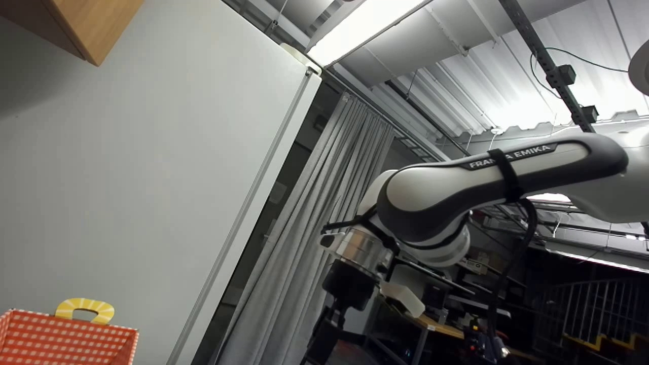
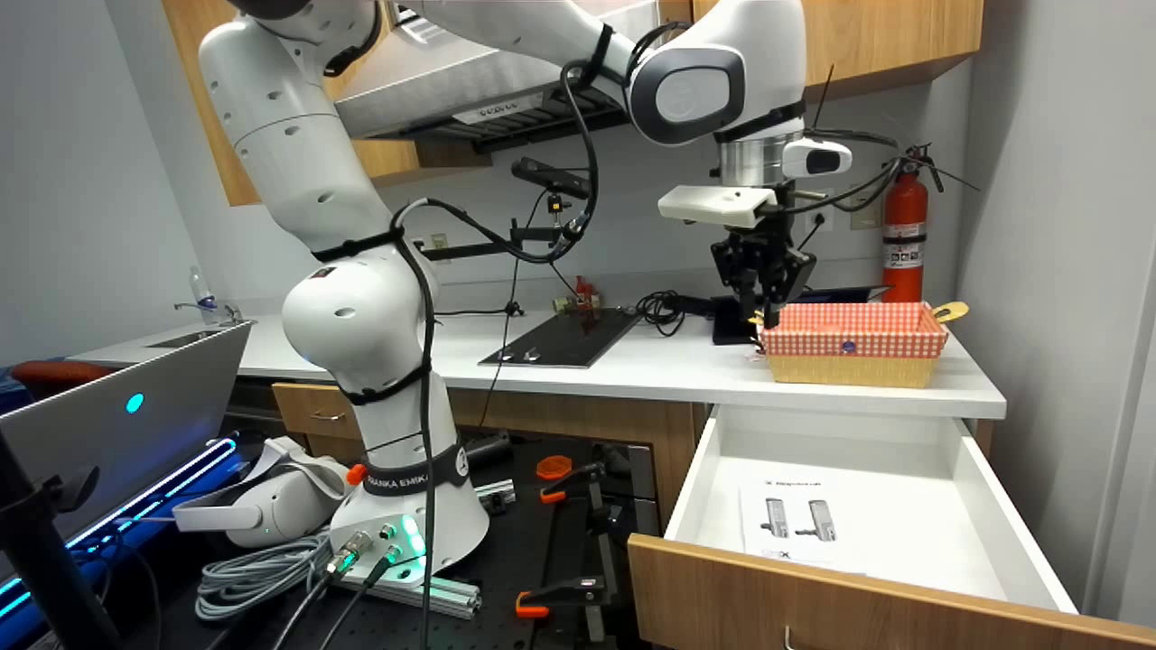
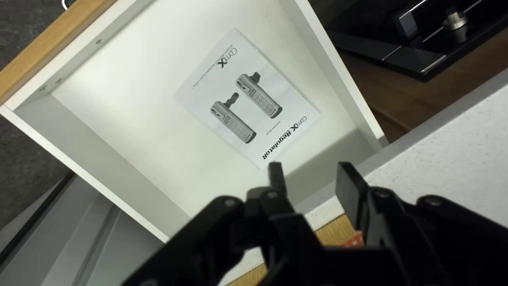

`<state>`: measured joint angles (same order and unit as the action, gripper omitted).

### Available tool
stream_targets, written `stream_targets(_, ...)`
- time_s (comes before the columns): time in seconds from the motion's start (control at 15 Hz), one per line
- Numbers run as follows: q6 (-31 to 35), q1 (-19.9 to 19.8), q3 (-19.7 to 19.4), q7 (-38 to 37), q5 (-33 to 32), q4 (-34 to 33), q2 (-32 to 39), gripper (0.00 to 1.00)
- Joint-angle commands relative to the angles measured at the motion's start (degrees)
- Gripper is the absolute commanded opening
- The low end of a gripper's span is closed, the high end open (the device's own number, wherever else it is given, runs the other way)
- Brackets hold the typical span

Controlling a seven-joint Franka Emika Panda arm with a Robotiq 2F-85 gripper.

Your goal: Open the top drawer of the lower cupboard

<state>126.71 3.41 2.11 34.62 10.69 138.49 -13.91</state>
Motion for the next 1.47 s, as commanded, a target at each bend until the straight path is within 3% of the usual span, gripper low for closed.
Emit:
stream_targets(0.0, -2.4, 2.4, -2.0, 3.3, 1.2, 2.6, -6.3, 0.72)
stream_targets(0.27, -1.7, 3.9, -3.4, 5.3, 1.0, 3.8, -10.3, 1.0)
stream_targets(0.87, -3.2, 5.5, -7.1, 6.8, 1.6, 4.4, -15.8, 1.0)
stream_targets(0.93, -1.2, 4.9, -6.0, 4.7, -0.3, 3.0, -12.6, 1.0)
stream_targets(1.4, -1.8, 5.1, -6.6, 4.8, -0.3, 3.3, -13.6, 1.0)
